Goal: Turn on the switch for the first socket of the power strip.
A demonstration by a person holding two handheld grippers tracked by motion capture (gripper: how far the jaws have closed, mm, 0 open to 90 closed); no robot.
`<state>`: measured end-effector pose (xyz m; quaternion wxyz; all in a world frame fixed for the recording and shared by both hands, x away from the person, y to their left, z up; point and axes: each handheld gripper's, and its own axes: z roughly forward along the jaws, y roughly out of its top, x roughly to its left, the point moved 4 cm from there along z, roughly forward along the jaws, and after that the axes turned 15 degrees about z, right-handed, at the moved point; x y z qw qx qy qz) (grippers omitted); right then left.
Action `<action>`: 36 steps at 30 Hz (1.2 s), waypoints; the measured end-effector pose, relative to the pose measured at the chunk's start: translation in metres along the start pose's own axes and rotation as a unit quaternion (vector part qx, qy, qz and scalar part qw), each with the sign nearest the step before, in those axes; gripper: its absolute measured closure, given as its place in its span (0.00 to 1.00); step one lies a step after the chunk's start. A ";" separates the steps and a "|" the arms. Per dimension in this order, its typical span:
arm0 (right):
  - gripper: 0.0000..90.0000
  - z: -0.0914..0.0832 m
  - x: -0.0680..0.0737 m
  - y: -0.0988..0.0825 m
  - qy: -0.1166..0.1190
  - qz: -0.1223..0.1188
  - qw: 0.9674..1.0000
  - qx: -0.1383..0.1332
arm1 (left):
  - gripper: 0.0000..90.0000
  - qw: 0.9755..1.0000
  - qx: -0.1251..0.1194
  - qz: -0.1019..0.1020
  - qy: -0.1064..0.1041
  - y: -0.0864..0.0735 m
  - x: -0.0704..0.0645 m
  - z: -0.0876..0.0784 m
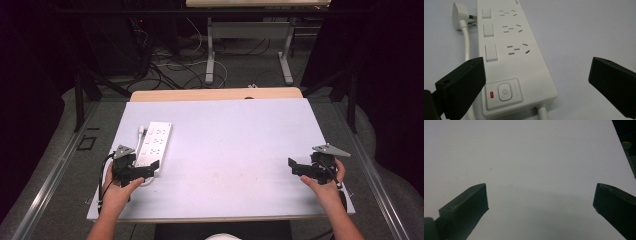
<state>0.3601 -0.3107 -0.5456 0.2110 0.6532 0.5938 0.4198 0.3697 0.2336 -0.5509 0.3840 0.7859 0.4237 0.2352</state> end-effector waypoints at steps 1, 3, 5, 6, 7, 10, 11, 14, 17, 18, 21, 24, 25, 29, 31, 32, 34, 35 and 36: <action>0.00 0.000 -0.001 0.000 0.002 -0.002 1.000 -0.001 | 0.01 1.000 0.005 0.000 -0.005 0.000 0.001 -0.002; 0.00 0.000 -0.001 0.000 -0.004 -0.006 1.000 -0.006 | 0.01 1.000 0.007 0.001 -0.003 0.000 0.001 -0.002; 0.00 0.000 -0.001 0.000 -0.005 -0.008 1.000 -0.011 | 0.02 1.000 0.006 0.002 -0.001 0.001 0.001 -0.003; 0.00 0.000 -0.001 0.000 -0.004 -0.009 1.000 -0.011 | 0.02 1.000 0.006 0.002 -0.001 0.001 0.001 -0.003; 0.00 0.000 -0.001 -0.001 -0.004 -0.012 1.000 -0.013 | 0.02 1.000 0.005 0.001 0.000 0.001 0.000 -0.003; 0.00 0.000 0.001 -0.001 0.002 -0.013 1.000 -0.008 | 0.03 1.000 0.006 0.005 0.001 0.001 -0.001 -0.004; 0.00 0.001 0.002 -0.001 0.000 -0.013 1.000 -0.011 | 0.04 1.000 0.006 0.005 0.001 0.001 -0.001 -0.004; 0.00 0.001 0.003 -0.001 0.003 -0.015 1.000 -0.007 | 0.04 1.000 0.009 0.006 0.000 0.002 0.000 -0.006; 0.00 0.001 0.006 -0.002 0.003 -0.017 1.000 -0.009 | 0.06 1.000 0.012 0.006 0.003 0.005 0.000 -0.008; 0.00 0.001 0.006 -0.003 0.005 -0.018 1.000 -0.005 | 0.07 1.000 0.012 0.006 0.005 0.005 0.001 -0.009; 0.00 0.001 0.007 -0.003 0.006 -0.021 1.000 -0.004 | 0.11 1.000 0.019 0.006 0.016 0.006 0.004 -0.011; 0.00 0.001 0.007 -0.003 0.007 -0.026 1.000 -0.002 | 0.17 1.000 0.020 0.004 0.020 0.007 0.006 -0.012; 0.00 0.002 0.007 -0.004 0.007 -0.025 1.000 -0.004 | 0.18 0.999 0.024 0.005 0.023 0.007 0.007 -0.013; 0.00 0.002 0.009 -0.004 0.009 -0.024 1.000 -0.001 | 0.19 0.999 0.026 0.009 0.028 0.010 0.011 -0.014; 0.00 0.002 0.009 -0.004 0.009 -0.025 1.000 -0.001 | 0.20 0.999 0.031 0.012 0.025 0.011 0.013 -0.013; 0.00 0.002 0.009 -0.005 0.009 -0.026 1.000 0.000 | 0.21 0.999 0.040 0.018 0.022 0.011 0.014 -0.013; 0.00 0.002 0.010 -0.005 0.011 -0.026 1.000 0.001 | 0.23 0.998 0.048 0.022 0.022 0.011 0.015 -0.013; 0.00 0.003 0.010 -0.005 0.012 -0.026 1.000 0.002 | 0.23 0.998 0.047 0.024 0.024 0.011 0.016 -0.012; 0.00 0.003 0.010 -0.005 0.010 -0.026 1.000 0.001 | 0.23 0.998 0.053 0.022 0.025 0.011 0.017 -0.011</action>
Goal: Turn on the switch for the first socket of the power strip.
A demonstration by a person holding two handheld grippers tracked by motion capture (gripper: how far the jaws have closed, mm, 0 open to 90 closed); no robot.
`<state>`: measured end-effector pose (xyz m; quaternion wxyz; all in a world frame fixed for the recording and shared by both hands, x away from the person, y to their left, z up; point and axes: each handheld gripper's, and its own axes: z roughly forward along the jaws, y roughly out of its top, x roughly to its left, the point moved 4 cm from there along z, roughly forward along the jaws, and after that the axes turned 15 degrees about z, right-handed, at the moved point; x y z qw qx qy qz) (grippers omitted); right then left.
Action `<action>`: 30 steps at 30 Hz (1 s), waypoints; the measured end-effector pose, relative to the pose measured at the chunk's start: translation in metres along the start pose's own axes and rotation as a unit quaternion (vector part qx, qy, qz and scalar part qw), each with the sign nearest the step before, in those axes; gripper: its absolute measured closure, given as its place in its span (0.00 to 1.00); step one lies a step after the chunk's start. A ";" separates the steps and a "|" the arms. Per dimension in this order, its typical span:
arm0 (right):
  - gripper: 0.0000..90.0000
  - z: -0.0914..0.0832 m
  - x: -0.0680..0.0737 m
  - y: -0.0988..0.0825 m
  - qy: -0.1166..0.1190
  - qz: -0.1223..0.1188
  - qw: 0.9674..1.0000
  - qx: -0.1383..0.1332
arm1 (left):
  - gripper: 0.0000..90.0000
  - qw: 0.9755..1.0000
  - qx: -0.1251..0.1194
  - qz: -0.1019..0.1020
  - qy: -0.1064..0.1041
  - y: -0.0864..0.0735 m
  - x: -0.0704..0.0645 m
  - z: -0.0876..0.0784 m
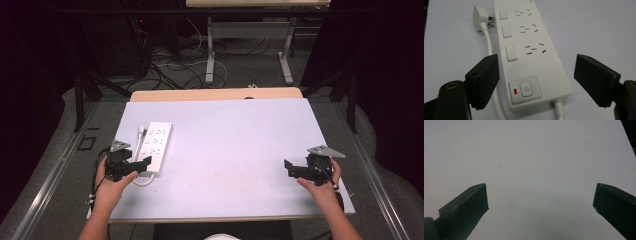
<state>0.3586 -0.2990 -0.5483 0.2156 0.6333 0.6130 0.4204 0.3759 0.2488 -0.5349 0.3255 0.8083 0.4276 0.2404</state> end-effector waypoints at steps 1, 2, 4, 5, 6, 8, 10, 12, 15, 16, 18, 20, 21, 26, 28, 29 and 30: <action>0.00 0.000 0.000 0.000 0.003 -0.002 1.000 0.002 | 0.23 1.000 0.000 0.000 0.000 0.000 0.000 0.000; 0.00 0.000 0.000 0.000 0.003 -0.004 1.000 0.002 | 0.23 1.000 0.003 -0.001 -0.003 0.000 0.001 0.001; 0.00 0.001 0.001 0.000 0.002 -0.003 1.000 0.001 | 0.23 1.000 0.006 -0.003 -0.005 -0.001 0.003 0.002; 0.00 0.001 0.001 -0.001 0.004 -0.003 1.000 0.004 | 0.23 1.000 0.006 -0.003 -0.005 -0.001 0.003 0.002; 0.00 0.001 0.001 -0.001 0.003 -0.002 1.000 0.001 | 0.24 1.000 0.009 -0.006 -0.007 -0.001 0.004 0.003; 0.00 0.001 0.001 -0.001 0.004 0.000 1.000 0.003 | 0.24 1.000 0.011 -0.007 -0.009 -0.001 0.004 0.003; 0.00 0.002 0.001 -0.001 0.004 0.001 1.000 0.002 | 0.24 1.000 0.018 -0.008 -0.005 -0.002 0.006 0.005; 0.00 0.002 0.001 -0.001 0.005 0.001 1.000 0.003 | 0.25 1.000 0.020 -0.015 -0.006 -0.001 0.008 0.006; 0.00 0.002 0.001 -0.002 0.005 0.001 1.000 0.006 | 0.29 0.999 0.023 -0.025 -0.011 0.000 0.010 0.007; 0.00 0.003 0.001 -0.002 0.006 0.001 1.000 0.007 | 0.30 0.999 0.028 -0.030 -0.014 0.000 0.010 0.007; 0.00 0.003 0.000 -0.002 0.005 0.002 1.000 0.007 | 0.31 0.999 0.031 -0.033 -0.017 0.001 0.011 0.007; 0.00 0.004 0.001 -0.003 0.005 0.006 1.000 0.010 | 0.32 0.999 0.033 -0.039 -0.016 0.001 0.012 0.008; 0.00 0.003 0.000 -0.003 0.007 0.006 1.000 0.013 | 0.33 0.999 0.035 -0.039 -0.014 0.001 0.012 0.009; 0.00 0.003 0.000 -0.003 0.007 0.006 1.000 0.015 | 0.36 0.998 0.044 -0.035 -0.012 0.003 0.013 0.010; 0.00 0.004 0.000 -0.003 0.008 0.007 1.000 0.015 | 0.37 0.998 0.044 -0.039 -0.016 0.004 0.013 0.011; 0.00 0.004 0.000 -0.003 0.008 0.007 1.000 0.016 | 0.38 0.998 0.048 -0.034 -0.016 0.005 0.014 0.011; 0.00 0.004 0.000 -0.003 0.008 0.007 1.000 0.016 | 0.39 0.998 0.050 -0.041 -0.018 0.007 0.015 0.012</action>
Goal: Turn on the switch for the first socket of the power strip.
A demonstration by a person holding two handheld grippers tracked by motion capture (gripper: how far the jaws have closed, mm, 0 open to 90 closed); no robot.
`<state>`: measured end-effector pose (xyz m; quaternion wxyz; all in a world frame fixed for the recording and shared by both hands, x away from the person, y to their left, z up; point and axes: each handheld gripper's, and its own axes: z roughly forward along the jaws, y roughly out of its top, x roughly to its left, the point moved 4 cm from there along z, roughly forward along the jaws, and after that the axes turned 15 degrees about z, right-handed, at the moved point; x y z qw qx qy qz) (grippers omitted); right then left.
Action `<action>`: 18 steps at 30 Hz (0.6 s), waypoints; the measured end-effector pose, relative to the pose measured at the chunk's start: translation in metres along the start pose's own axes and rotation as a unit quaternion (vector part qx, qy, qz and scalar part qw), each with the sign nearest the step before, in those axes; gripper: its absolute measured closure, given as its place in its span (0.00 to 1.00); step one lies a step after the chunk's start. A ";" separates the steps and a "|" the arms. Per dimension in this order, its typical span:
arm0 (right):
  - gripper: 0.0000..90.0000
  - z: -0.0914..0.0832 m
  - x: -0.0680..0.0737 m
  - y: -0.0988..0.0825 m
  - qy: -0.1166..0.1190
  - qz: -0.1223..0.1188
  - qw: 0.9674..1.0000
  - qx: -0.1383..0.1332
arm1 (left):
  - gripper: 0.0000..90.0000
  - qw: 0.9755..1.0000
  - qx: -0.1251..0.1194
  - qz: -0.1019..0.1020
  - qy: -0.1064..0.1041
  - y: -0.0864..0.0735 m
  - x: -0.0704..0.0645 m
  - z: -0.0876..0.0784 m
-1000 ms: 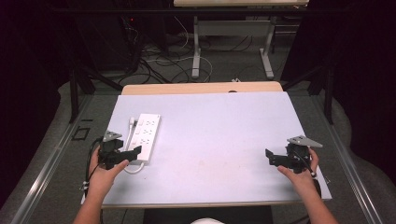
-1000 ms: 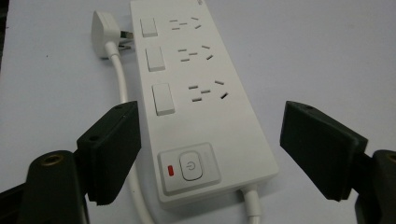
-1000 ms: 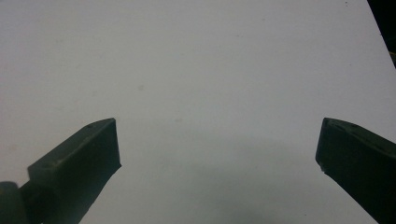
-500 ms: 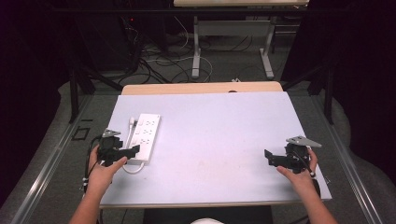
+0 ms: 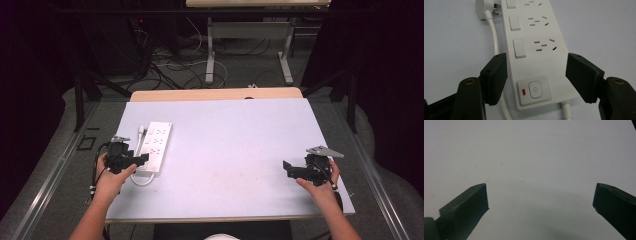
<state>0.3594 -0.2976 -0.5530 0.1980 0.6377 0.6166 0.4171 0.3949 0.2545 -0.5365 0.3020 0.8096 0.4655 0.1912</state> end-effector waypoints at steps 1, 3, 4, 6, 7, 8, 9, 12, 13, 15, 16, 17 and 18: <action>0.00 0.000 0.000 0.000 0.001 0.000 1.000 0.000 | 0.39 1.000 0.000 0.000 0.000 0.000 0.000 0.000; 0.00 0.001 0.001 0.000 0.001 0.002 1.000 0.001 | 0.39 1.000 0.008 -0.002 -0.004 0.001 0.001 0.000; 0.00 0.001 0.000 0.000 0.001 0.001 1.000 0.001 | 0.39 1.000 0.014 -0.003 -0.007 0.002 0.002 0.000; 0.00 0.001 0.001 -0.001 0.000 0.000 1.000 -0.002 | 0.40 1.000 0.018 -0.007 -0.010 0.004 0.003 0.000; 0.00 0.002 0.001 -0.001 0.000 0.001 1.000 -0.002 | 0.40 1.000 0.017 -0.012 -0.008 0.005 0.004 0.000; 0.00 0.002 0.001 -0.001 0.000 0.001 1.000 -0.001 | 0.42 1.000 0.023 -0.011 -0.010 0.006 0.005 -0.001; 0.00 0.002 0.001 -0.001 0.000 0.000 1.000 -0.001 | 0.42 0.999 0.025 -0.020 -0.013 0.008 0.006 -0.001; 0.00 0.001 0.000 -0.001 0.002 0.000 1.000 0.003 | 0.45 0.999 0.028 -0.027 -0.013 0.011 0.007 -0.001; 0.00 0.001 0.000 -0.001 0.002 0.000 1.000 0.003 | 0.46 0.999 0.029 -0.035 -0.011 0.013 0.008 -0.001; 0.00 0.001 0.000 -0.001 0.002 0.000 1.000 0.004 | 0.47 0.998 0.037 -0.040 -0.015 0.014 0.009 -0.002; 0.00 0.002 0.000 -0.001 0.002 -0.001 1.000 0.004 | 0.49 0.998 0.037 -0.042 -0.014 0.014 0.009 -0.001; 0.00 0.002 0.000 -0.001 0.001 -0.001 1.000 0.004 | 0.50 0.998 0.041 -0.046 -0.016 0.015 0.009 -0.001; 0.00 0.002 0.000 -0.001 0.002 0.000 1.000 0.005 | 0.51 0.998 0.045 -0.047 -0.018 0.016 0.009 -0.001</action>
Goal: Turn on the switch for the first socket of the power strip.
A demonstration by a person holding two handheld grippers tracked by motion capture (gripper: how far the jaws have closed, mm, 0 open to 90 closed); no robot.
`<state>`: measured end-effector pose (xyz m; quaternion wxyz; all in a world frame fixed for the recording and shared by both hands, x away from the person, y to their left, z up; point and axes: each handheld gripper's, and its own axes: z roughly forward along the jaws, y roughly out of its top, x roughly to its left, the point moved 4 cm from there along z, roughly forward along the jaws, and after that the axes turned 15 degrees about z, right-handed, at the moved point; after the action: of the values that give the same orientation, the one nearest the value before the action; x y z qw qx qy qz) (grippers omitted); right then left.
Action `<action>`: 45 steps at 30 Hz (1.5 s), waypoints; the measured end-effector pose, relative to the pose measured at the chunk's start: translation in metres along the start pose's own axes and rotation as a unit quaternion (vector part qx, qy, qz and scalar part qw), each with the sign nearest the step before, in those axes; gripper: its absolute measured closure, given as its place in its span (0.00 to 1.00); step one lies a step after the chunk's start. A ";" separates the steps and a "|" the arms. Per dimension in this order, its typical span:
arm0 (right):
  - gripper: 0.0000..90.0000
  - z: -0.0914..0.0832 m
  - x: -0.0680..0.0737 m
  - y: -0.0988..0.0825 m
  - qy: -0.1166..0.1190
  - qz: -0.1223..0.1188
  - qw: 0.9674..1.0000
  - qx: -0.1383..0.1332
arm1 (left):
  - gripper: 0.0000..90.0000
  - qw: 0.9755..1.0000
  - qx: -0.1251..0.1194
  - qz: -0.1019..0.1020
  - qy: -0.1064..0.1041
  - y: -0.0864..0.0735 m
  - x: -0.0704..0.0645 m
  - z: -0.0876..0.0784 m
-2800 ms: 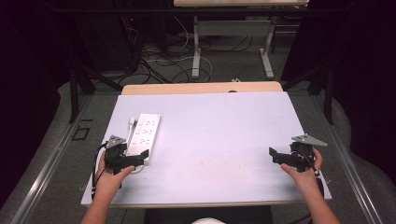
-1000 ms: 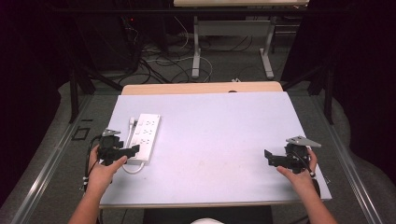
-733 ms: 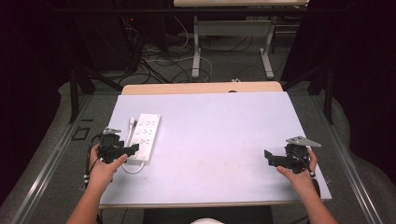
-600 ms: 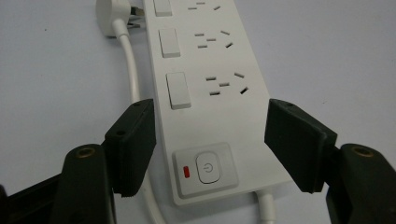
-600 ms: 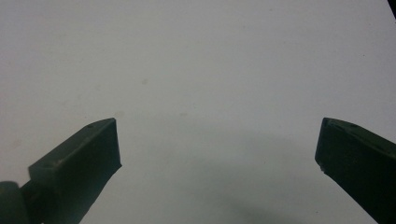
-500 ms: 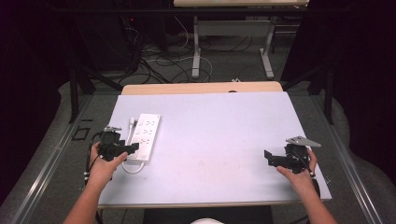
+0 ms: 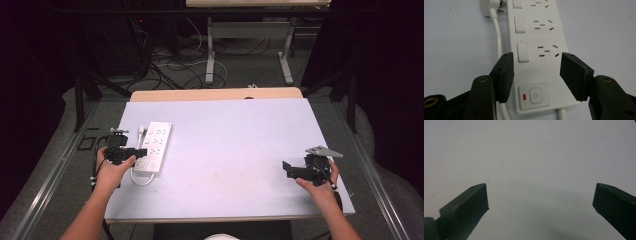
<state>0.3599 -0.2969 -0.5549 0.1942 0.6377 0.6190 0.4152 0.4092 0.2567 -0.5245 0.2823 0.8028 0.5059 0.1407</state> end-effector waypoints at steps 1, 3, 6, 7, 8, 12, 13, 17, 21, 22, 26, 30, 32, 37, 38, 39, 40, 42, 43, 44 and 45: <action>0.00 0.000 0.000 0.000 0.000 0.000 1.000 0.000 | 0.51 1.000 -0.004 -0.003 0.003 0.001 0.000 0.002; 0.00 0.000 0.000 0.000 -0.001 0.000 1.000 0.000 | 0.55 1.000 0.008 -0.008 -0.001 0.003 0.000 0.002; 0.00 0.000 0.000 0.000 0.001 0.001 1.000 0.000 | 0.59 1.000 0.016 -0.013 0.002 0.005 0.001 0.003; 0.00 0.000 0.000 0.000 0.001 0.001 1.000 0.000 | 0.59 1.000 0.015 -0.017 0.003 0.006 0.002 0.004; 0.00 0.000 0.000 0.000 0.001 0.000 1.000 0.000 | 0.60 1.000 0.018 -0.020 0.006 0.006 0.002 0.004; 0.00 0.001 0.000 -0.001 0.002 0.001 1.000 0.001 | 0.67 0.999 0.025 -0.038 0.008 0.009 0.004 0.006; 0.00 0.001 0.000 -0.001 0.002 0.001 1.000 0.001 | 0.68 0.999 0.026 -0.037 0.009 0.010 0.005 0.007; 0.00 0.001 0.000 -0.001 0.002 0.001 1.000 0.002 | 0.73 0.999 0.037 -0.039 0.007 0.011 0.009 0.008; 0.00 0.002 0.000 -0.001 -0.001 0.002 1.000 0.000 | 0.77 0.998 0.040 -0.048 0.011 0.014 0.009 0.012; 0.00 0.002 0.000 -0.001 -0.001 0.002 1.000 -0.001 | 0.78 0.998 0.042 -0.048 0.015 0.015 0.009 0.012; 0.00 0.002 0.000 -0.001 0.000 0.002 1.000 0.001 | 0.83 0.997 0.051 -0.049 0.018 0.017 0.009 0.016; 0.00 0.002 0.000 -0.001 0.000 0.002 1.000 0.002 | 0.87 0.997 0.058 -0.050 0.020 0.018 0.009 0.018; 0.00 0.002 0.000 -0.001 0.000 0.002 1.000 0.002 | 0.89 0.997 0.065 -0.048 0.019 0.019 0.009 0.018; 0.00 0.002 0.000 -0.002 0.001 0.002 1.000 0.004 | 0.93 0.996 0.071 -0.054 0.025 0.020 0.009 0.022; 0.00 0.003 0.000 -0.002 0.000 0.002 1.000 0.002 | 0.94 0.996 0.072 -0.055 0.026 0.020 0.009 0.023; 0.00 0.002 0.000 -0.002 0.002 0.001 1.000 0.005 | 0.94 0.995 0.073 -0.055 0.027 0.020 0.009 0.023; 0.00 0.003 0.000 -0.001 -0.001 0.001 1.000 0.001 | 0.95 0.995 0.073 -0.055 0.027 0.020 0.009 0.024; 0.00 0.003 0.000 -0.002 0.001 0.001 1.000 0.004 | 0.96 0.995 0.079 -0.053 0.026 0.021 0.009 0.024; 0.00 0.003 0.000 -0.002 0.001 0.001 1.000 0.004 | 0.96 0.995 0.076 -0.053 0.030 0.021 0.009 0.025; 0.00 0.003 0.000 -0.002 0.003 0.000 1.000 0.005 | 0.96 0.995 0.077 -0.052 0.031 0.021 0.009 0.026; 0.00 0.003 0.000 -0.001 0.000 0.001 1.000 0.001 | 0.97 0.995 0.079 -0.053 0.032 0.021 0.009 0.026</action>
<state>0.3614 -0.2959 -0.5578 0.1933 0.6386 0.6189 0.4144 0.4421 0.2496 -0.5337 0.2088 0.7894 0.5665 0.1109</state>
